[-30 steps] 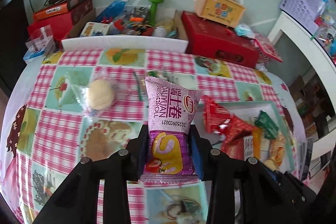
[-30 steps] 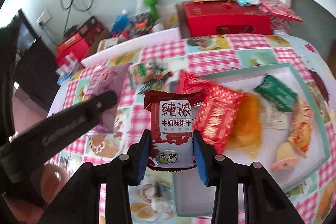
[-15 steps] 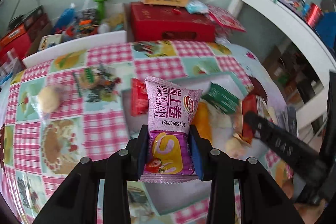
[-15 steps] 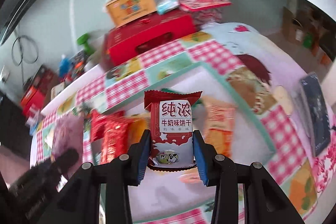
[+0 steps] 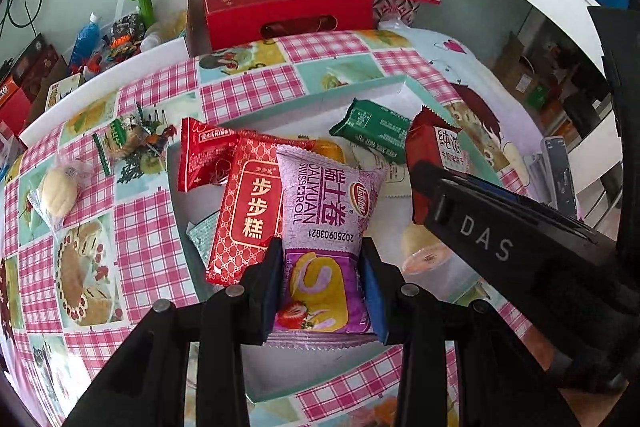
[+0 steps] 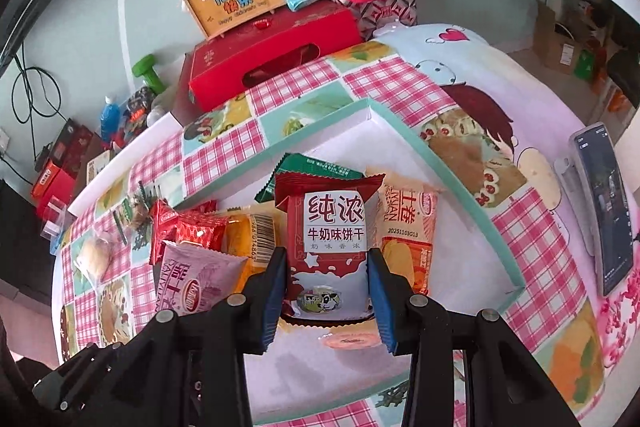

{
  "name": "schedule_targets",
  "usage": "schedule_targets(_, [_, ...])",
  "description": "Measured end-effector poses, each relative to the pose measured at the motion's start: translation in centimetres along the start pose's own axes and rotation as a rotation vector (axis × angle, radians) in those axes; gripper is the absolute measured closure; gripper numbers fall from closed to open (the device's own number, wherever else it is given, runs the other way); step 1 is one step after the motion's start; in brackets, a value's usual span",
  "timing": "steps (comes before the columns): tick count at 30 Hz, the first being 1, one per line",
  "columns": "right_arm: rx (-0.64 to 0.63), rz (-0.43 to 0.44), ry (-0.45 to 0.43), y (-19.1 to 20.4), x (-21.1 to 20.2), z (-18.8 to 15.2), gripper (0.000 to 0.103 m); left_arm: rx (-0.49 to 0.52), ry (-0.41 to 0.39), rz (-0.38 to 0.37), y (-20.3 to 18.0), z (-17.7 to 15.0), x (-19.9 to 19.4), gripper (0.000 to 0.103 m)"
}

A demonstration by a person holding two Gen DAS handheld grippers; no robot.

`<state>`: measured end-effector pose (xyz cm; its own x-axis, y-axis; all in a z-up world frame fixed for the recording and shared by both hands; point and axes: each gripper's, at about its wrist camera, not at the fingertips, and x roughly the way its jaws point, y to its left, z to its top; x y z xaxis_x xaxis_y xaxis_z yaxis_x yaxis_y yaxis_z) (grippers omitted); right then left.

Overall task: Organize snacks
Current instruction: 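Carry the pink packet over the tray with the left tool while the right tool carries the biscuit pack there, then open the left tool to drop the pink packet in the tray while the right tool releases the biscuit pack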

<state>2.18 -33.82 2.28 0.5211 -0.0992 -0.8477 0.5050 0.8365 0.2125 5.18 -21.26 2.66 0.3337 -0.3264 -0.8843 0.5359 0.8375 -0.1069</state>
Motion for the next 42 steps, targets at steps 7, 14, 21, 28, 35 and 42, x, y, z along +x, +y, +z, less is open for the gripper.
schedule_targets(7, [-0.018,-0.003,0.035,0.5,1.1,-0.3,0.061,-0.018,0.035,0.005,0.5,-0.1,0.9,0.064])
schedule_targets(14, [-0.034,-0.014,0.059,0.9,1.8,-0.5,0.060,-0.029,0.047,-0.013,0.5,-0.1,0.9,0.063])
schedule_targets(21, [-0.025,-0.013,0.047,0.8,1.4,-0.3,0.059,-0.042,0.049,-0.026,0.6,0.0,0.7,0.046])
schedule_targets(28, [-0.013,-0.010,0.023,0.5,0.5,0.0,0.059,-0.058,0.017,-0.030,1.0,0.3,-0.4,0.041])
schedule_targets(35, [-0.001,-0.022,0.013,0.2,0.3,0.2,0.059,-0.098,-0.012,-0.025,2.5,0.6,-1.3,0.041])
schedule_targets(42, [-0.021,-0.023,0.020,0.7,0.5,0.1,0.059,-0.215,-0.033,0.031,5.8,0.7,-1.4,0.041])
